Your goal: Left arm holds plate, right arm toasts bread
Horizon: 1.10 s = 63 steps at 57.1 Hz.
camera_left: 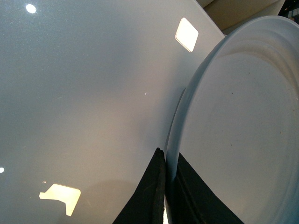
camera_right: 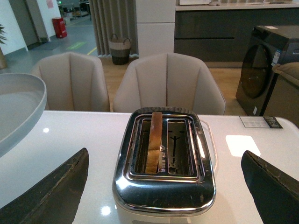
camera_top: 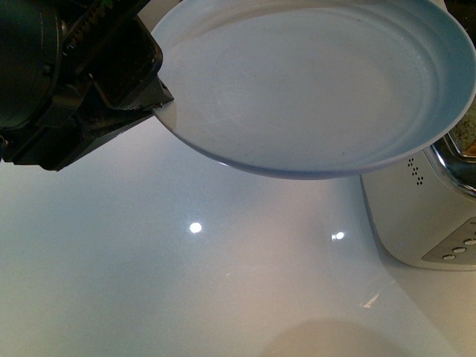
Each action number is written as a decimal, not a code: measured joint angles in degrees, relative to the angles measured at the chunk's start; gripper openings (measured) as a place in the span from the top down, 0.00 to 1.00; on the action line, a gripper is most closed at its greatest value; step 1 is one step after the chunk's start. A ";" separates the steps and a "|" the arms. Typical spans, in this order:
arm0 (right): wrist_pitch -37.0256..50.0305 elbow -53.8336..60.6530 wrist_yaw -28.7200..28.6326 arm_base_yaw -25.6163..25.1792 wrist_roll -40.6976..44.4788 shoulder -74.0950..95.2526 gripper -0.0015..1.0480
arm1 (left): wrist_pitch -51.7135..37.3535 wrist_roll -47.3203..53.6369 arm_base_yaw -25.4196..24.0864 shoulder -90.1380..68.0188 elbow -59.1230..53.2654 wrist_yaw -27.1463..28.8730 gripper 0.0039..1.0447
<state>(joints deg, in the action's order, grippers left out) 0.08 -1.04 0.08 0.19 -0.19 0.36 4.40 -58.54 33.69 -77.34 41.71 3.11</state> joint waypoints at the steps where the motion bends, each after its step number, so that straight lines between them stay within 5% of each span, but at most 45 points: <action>1: 0.00 0.00 0.00 0.00 0.00 0.00 0.09 | 0.00 0.00 0.00 0.00 0.00 0.00 0.97; 21: 0.00 0.00 0.00 0.00 0.00 0.00 0.09 | -0.02 -0.02 0.00 0.00 0.00 0.07 0.97; 28: 0.00 0.00 0.00 0.00 0.00 0.00 0.09 | -8.96 -0.55 0.83 0.17 -1.75 8.61 0.97; 39: 0.00 0.00 0.02 0.00 0.00 -0.02 0.09 | -10.01 -0.15 -0.13 2.05 -2.16 7.74 0.97; 51: 0.00 0.00 0.02 0.00 0.00 -0.02 0.09 | -7.87 4.04 -7.52 5.25 -4.09 3.06 0.97; 63: 0.00 0.00 0.02 0.00 0.00 -0.02 0.09 | -5.81 13.29 -22.60 7.93 -8.33 -3.96 0.97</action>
<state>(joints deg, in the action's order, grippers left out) 0.08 -1.04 0.10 0.19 -0.19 0.34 -1.41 -45.25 11.09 -69.41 33.39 -0.84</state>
